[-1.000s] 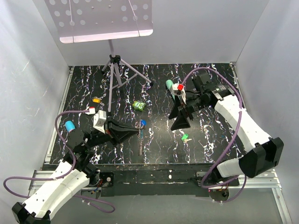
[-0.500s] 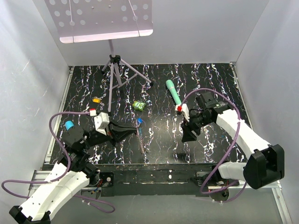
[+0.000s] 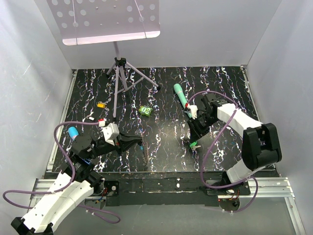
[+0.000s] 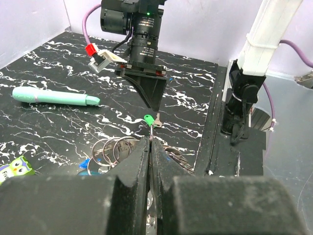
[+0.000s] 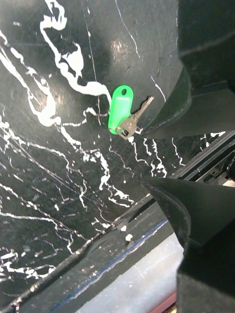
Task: Put the keys on the keyring
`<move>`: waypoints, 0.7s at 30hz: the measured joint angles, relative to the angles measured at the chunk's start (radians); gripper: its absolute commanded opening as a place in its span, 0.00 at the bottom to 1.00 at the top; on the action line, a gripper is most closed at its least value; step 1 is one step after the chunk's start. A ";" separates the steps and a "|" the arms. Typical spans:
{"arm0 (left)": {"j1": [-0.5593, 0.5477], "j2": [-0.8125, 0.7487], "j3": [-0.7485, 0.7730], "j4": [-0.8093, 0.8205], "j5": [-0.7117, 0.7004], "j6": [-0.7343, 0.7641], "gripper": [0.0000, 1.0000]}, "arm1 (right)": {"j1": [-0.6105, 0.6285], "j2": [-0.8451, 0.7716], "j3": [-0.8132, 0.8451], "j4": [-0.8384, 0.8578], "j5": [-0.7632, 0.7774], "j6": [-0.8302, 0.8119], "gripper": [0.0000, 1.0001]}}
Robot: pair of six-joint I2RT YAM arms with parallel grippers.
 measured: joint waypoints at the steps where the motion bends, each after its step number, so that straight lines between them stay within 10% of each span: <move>1: 0.000 -0.007 -0.010 0.000 -0.004 0.002 0.00 | 0.000 0.008 0.000 0.012 0.011 0.019 0.43; 21: 0.003 -0.010 -0.047 -0.005 -0.012 0.042 0.00 | 0.006 0.082 -0.093 0.193 0.120 0.178 0.38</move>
